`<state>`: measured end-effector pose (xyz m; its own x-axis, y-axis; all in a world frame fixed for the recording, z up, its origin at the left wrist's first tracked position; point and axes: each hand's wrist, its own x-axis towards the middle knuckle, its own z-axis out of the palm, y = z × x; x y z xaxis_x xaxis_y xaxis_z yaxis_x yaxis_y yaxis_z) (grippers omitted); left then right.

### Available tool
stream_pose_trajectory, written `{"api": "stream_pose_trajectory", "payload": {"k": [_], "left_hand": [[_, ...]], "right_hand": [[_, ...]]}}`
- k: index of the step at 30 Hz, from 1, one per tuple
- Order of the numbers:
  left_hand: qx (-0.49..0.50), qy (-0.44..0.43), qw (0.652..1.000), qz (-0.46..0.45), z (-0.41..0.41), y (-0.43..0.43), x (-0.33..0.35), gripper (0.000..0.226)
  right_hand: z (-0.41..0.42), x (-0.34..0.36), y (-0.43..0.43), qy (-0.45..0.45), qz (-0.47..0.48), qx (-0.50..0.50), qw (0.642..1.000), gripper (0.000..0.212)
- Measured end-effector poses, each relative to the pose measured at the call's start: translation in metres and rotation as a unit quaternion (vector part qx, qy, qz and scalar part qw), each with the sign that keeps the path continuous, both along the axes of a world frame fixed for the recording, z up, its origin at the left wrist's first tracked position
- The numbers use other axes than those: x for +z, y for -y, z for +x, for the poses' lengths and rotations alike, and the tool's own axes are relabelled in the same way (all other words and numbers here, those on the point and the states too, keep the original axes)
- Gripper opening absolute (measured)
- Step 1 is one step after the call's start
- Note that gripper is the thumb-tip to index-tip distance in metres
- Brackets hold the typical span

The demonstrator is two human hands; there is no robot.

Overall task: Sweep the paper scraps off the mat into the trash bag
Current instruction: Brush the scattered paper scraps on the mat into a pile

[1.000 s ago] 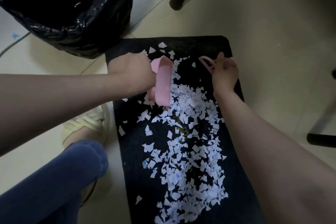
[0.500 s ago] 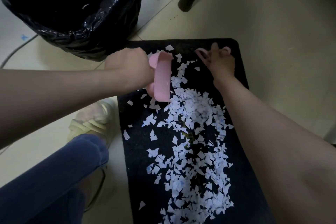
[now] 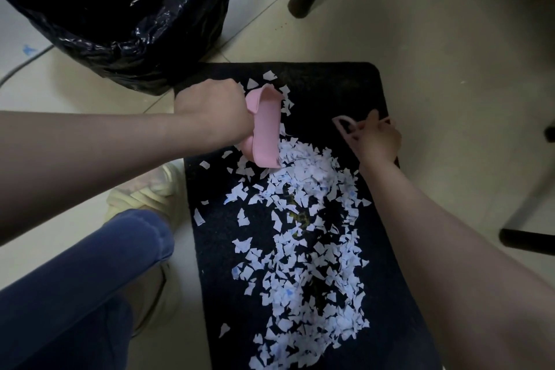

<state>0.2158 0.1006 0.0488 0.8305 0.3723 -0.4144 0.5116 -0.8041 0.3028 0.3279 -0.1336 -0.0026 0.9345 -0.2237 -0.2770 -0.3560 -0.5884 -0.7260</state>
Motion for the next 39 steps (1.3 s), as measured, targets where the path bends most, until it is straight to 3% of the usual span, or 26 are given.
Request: {"api": "stream_pose_trajectory", "payload": {"k": [2, 4, 6, 8, 11, 13, 16, 21, 26, 29, 32, 34, 37, 39], "left_hand": [[0.003, -0.001, 1.000, -0.003, 0.001, 0.002, 0.001, 0.025], [0.004, 0.004, 1.000, -0.002, 0.003, 0.003, 0.003, 0.025], [0.005, 0.009, 1.000, 0.000, 0.003, 0.004, 0.004, 0.027], [0.007, 0.010, 1.000, 0.001, 0.001, 0.003, 0.004, 0.027], [0.010, 0.010, 1.000, 0.009, -0.003, -0.004, 0.007, 0.026], [0.014, 0.017, 1.000, 0.013, -0.003, -0.009, 0.009, 0.027], [0.032, 0.020, 0.999, 0.018, -0.002, -0.016, 0.010, 0.029], [0.038, 0.011, 0.999, 0.033, -0.007, -0.027, 0.003, 0.029], [0.051, -0.008, 0.998, 0.044, -0.012, -0.038, -0.003, 0.026], [0.058, -0.008, 0.998, 0.039, -0.011, -0.042, -0.003, 0.026], [0.063, 0.001, 0.997, 0.038, -0.008, -0.045, -0.002, 0.027], [0.062, 0.005, 0.997, 0.036, -0.006, -0.046, -0.001, 0.026], [0.058, 0.009, 0.998, 0.039, -0.009, -0.050, -0.001, 0.025], [0.054, 0.011, 0.998, 0.041, -0.013, -0.054, -0.004, 0.025]], "right_hand": [[-0.012, 0.005, -0.002, -0.013, -0.001, -0.050, 0.999, 0.037], [-0.012, 0.011, -0.003, 0.032, 0.045, -0.113, 0.992, 0.043], [-0.008, 0.018, -0.006, 0.082, 0.155, -0.164, 0.971, 0.035], [-0.005, 0.017, -0.007, 0.098, 0.188, -0.170, 0.962, 0.022], [-0.005, -0.001, -0.003, 0.018, 0.171, -0.107, 0.979, 0.024], [-0.010, -0.006, -0.002, -0.026, 0.089, -0.053, 0.994, 0.035], [-0.017, -0.001, -0.010, 0.020, -0.025, -0.055, 0.998, 0.046], [0.000, 0.002, -0.052, 0.071, 0.039, -0.037, 0.996, 0.039], [0.011, -0.011, -0.093, -0.038, 0.101, 0.096, 0.990, 0.025], [-0.002, -0.002, -0.096, -0.050, 0.013, 0.145, 0.988, 0.034], [-0.002, 0.007, -0.086, -0.001, -0.101, 0.118, 0.988, 0.042], [0.004, 0.011, -0.082, 0.033, -0.060, 0.069, 0.995, 0.040], [0.018, 0.007, -0.089, 0.033, 0.090, 0.055, 0.994, 0.040], [0.025, 0.009, -0.107, 0.038, 0.086, 0.064, 0.994, 0.039]]}}
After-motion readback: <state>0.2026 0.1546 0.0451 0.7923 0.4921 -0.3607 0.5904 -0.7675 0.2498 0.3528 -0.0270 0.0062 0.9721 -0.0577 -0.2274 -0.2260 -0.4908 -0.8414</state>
